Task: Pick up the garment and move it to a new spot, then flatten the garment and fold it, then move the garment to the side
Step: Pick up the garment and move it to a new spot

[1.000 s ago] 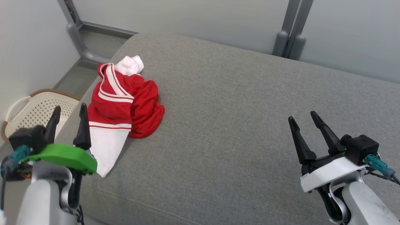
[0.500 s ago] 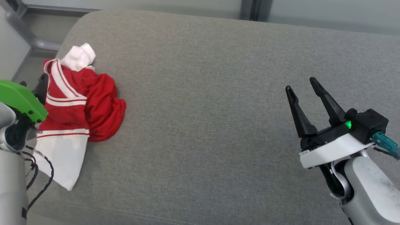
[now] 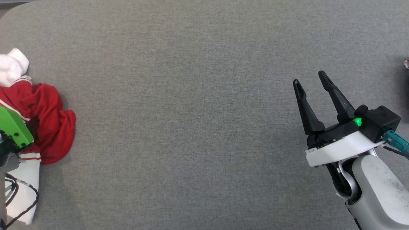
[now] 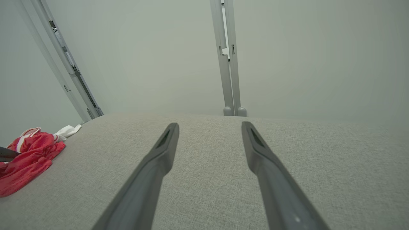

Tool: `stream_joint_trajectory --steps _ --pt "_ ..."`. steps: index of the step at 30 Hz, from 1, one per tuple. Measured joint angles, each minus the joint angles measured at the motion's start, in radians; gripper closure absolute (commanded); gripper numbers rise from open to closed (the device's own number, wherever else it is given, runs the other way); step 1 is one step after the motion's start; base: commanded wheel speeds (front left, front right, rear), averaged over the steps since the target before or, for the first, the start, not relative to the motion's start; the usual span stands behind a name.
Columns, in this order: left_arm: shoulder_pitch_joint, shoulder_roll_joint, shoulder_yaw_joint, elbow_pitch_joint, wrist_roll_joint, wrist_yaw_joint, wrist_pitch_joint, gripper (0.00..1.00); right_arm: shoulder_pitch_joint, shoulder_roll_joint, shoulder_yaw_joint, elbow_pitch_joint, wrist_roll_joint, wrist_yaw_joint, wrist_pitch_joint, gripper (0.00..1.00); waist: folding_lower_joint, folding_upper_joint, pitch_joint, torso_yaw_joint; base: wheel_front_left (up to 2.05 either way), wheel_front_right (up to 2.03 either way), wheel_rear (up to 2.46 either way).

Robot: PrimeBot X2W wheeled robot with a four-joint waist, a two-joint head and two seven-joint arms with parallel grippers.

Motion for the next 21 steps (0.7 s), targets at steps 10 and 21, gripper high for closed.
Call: stream_joint_trajectory --steps 10,21 --pt "-0.001 0.058 -0.099 -0.015 -0.041 0.0 -0.047 1.0 0.006 0.027 0.003 0.019 -0.004 0.0 0.0 0.0 0.0 0.0 -0.031 -0.02 0.0 0.0 0.0" --pt "-0.024 0.106 -0.327 -0.301 -0.093 0.0 -0.038 1.0 0.076 0.077 0.003 0.063 0.01 0.0 0.0 0.0 0.0 0.0 -0.183 -0.018 0.0 0.0 0.0"
